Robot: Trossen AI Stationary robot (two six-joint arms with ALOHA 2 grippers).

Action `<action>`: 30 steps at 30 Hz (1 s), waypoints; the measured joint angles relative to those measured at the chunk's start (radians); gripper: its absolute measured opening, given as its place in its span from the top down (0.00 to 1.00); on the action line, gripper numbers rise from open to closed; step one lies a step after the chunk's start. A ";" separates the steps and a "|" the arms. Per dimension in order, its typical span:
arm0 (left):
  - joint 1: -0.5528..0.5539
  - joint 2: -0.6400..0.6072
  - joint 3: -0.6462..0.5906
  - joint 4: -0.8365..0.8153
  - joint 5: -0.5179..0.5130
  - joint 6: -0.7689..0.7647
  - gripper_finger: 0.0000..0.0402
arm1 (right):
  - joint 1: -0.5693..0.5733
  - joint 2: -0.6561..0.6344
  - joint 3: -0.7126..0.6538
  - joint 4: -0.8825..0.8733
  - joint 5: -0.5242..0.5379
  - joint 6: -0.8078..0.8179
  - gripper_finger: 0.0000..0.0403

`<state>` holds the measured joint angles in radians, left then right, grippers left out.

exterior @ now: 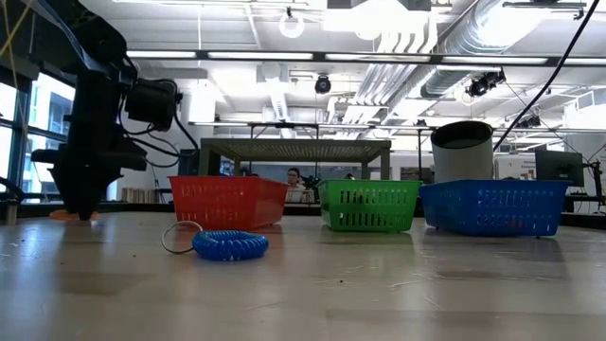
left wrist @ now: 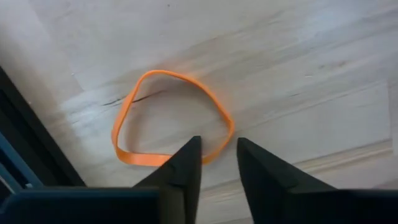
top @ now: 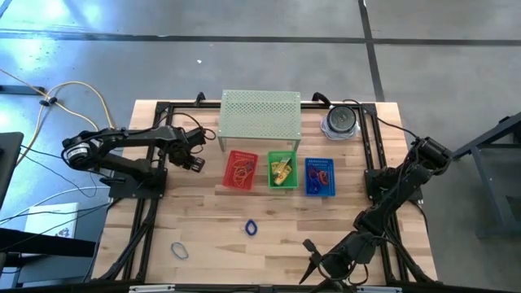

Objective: Pick & Place Office Desk Supplies
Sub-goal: Put the orange rubber band into the red bin

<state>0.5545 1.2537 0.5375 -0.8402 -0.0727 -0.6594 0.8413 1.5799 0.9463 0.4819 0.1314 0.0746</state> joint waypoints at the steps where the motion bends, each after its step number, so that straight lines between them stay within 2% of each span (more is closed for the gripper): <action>1: 0.000 0.000 0.000 0.000 0.001 0.000 0.78 | 0.000 0.000 0.000 0.000 0.000 0.000 0.64; 10: -0.002 0.001 -0.001 -0.007 0.007 0.005 0.98 | 0.000 0.000 0.000 0.000 0.000 0.000 0.64; 17: -0.076 0.001 0.009 -0.022 -0.002 0.001 1.00 | 0.000 0.000 0.000 0.000 0.000 0.000 0.64; 22: -0.198 0.004 0.074 -0.136 0.000 -0.046 1.00 | 0.000 0.000 0.000 0.000 0.000 -0.004 0.64; 30: -0.495 0.002 0.264 -0.413 -0.148 -0.235 1.00 | 0.000 0.000 0.000 0.000 0.000 -0.026 0.64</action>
<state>0.0595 1.2560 0.8013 -1.2528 -0.2210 -0.8941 0.8413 1.5799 0.9462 0.4816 0.1314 0.0483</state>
